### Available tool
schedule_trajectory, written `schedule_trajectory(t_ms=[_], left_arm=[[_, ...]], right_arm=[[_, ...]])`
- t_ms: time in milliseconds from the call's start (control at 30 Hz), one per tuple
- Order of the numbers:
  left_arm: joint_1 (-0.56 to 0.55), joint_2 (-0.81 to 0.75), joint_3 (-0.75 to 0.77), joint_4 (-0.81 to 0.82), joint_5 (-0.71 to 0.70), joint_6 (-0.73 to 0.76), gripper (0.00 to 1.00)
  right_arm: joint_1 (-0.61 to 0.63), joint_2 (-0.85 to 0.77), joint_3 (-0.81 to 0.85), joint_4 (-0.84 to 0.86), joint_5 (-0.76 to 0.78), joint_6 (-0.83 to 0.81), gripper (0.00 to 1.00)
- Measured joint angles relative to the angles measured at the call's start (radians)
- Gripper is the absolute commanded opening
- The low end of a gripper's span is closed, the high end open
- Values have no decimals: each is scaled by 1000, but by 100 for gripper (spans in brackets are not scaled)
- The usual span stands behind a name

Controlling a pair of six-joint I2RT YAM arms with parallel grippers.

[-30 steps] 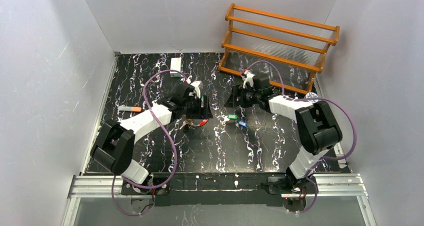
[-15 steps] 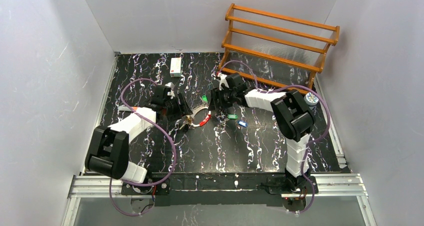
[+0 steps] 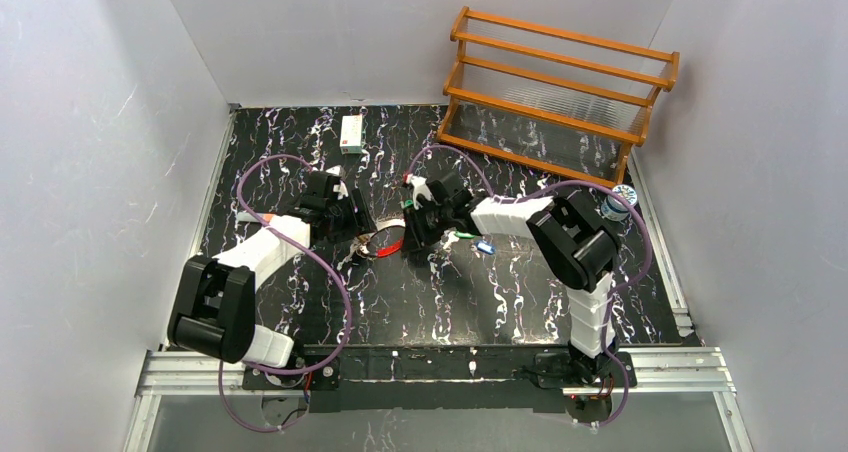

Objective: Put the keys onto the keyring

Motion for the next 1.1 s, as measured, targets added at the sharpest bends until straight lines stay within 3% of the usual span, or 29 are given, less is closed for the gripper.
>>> schedule_trajectory(t_ms=[167,367,700,867,1100], left_arm=[[0,-8,1,-11,-4,26,56],[-24,-18,10,-5,14,54,54],[-216,104,123,21,11,108,54],[-236,211,145,24,13,134,54],[-253,255,143,26,8,153,54]], right_arm=[[27,-64,-133,64,-118,37,39],[14,-130,-171,60,-132,53,45],[-166,-220,-192,50,-129,99,49],[-246,-229,-255,54,-136,145,53],[-256,-232,-278,61,-159,176,58]])
